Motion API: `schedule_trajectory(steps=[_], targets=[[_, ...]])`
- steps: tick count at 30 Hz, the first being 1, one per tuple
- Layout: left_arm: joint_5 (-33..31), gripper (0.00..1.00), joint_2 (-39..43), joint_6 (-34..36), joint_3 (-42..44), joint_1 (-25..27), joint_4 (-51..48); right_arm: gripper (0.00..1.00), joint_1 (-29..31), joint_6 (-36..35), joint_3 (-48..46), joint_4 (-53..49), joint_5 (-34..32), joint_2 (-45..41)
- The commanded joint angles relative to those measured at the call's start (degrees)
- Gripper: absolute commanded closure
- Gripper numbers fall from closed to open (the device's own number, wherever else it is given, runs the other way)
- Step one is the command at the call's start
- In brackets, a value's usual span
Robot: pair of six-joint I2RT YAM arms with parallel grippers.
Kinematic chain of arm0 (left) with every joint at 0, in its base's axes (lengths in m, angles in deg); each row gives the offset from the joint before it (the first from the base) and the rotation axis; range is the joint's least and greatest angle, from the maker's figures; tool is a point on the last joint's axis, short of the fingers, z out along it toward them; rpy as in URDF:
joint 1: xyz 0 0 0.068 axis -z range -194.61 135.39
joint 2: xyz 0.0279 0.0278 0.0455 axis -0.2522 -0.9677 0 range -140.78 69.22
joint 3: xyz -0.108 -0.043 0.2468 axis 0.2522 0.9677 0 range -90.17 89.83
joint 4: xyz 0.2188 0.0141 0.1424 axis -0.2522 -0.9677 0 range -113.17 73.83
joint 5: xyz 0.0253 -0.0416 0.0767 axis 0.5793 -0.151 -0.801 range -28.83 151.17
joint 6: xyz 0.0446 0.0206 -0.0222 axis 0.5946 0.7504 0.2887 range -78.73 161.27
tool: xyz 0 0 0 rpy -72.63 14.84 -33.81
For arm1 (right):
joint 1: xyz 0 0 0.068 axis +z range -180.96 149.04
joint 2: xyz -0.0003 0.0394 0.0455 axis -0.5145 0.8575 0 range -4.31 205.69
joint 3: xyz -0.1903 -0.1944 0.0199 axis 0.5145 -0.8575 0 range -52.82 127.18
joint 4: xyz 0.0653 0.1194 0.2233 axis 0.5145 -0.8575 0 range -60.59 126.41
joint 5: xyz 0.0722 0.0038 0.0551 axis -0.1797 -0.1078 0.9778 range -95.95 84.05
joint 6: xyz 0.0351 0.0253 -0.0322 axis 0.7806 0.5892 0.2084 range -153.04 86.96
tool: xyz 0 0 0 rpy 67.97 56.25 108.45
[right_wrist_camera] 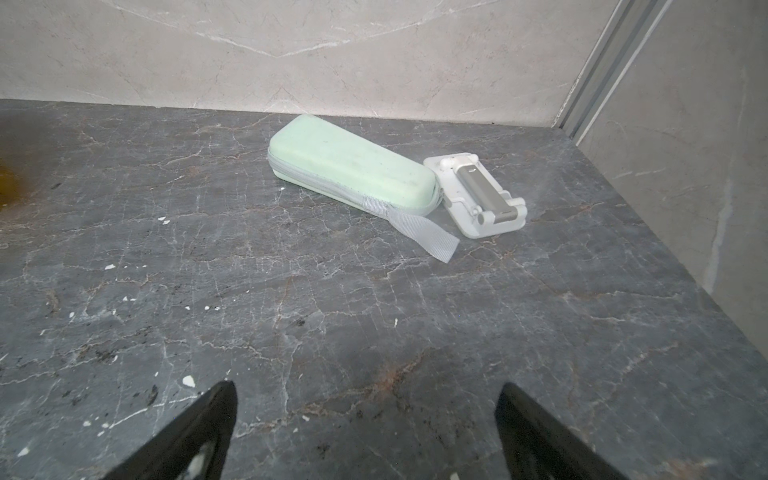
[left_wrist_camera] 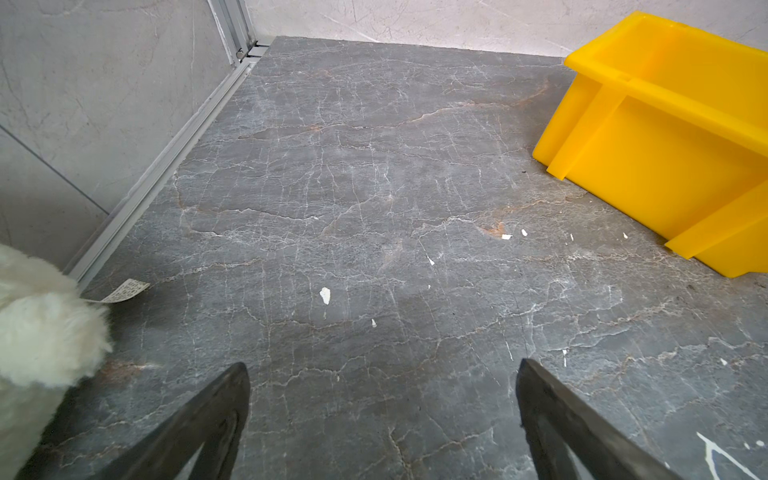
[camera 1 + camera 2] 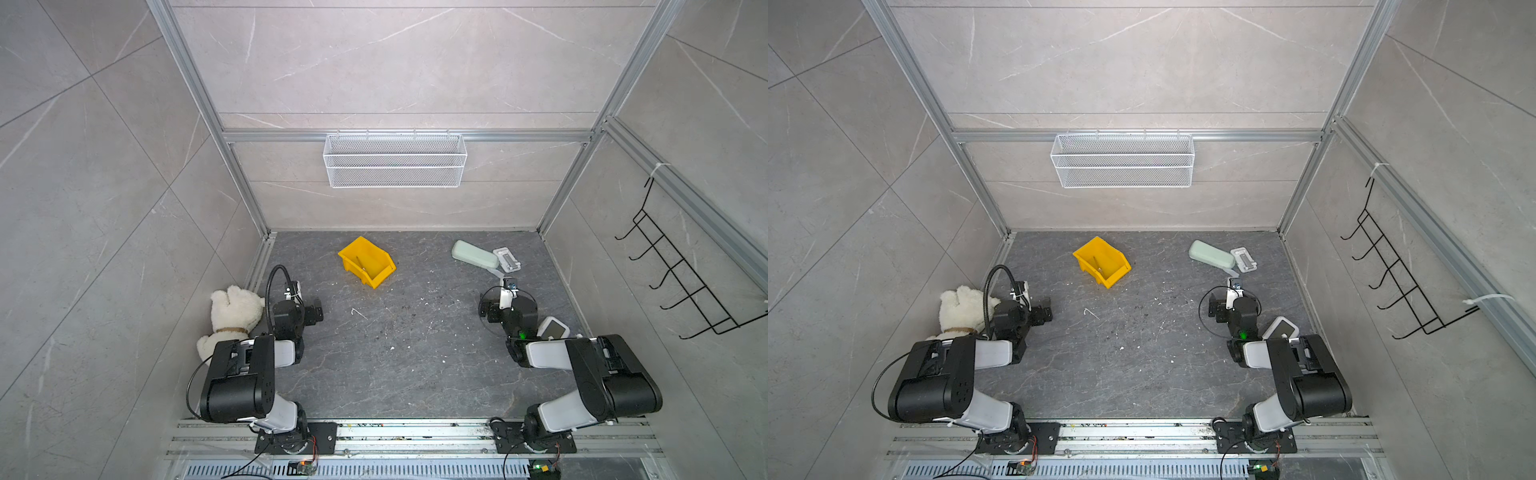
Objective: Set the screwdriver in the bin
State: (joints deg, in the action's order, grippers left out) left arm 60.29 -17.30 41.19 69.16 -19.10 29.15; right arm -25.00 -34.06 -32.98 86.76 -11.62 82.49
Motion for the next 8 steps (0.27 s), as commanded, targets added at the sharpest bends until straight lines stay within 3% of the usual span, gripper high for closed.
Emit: schedule_trajectory(steps=[1, 8], targets=[[1.03, 0.0, 0.56, -0.55, -0.54, -0.06, 2.02, 0.01, -0.08, 0.84, 0.91, -0.34, 0.75, 0.07], [1.06, 0.0, 0.56, -0.61, -0.59, -0.04, 1.98, 0.01, -0.06, 0.88, 0.99, -0.45, 0.75, 0.1]])
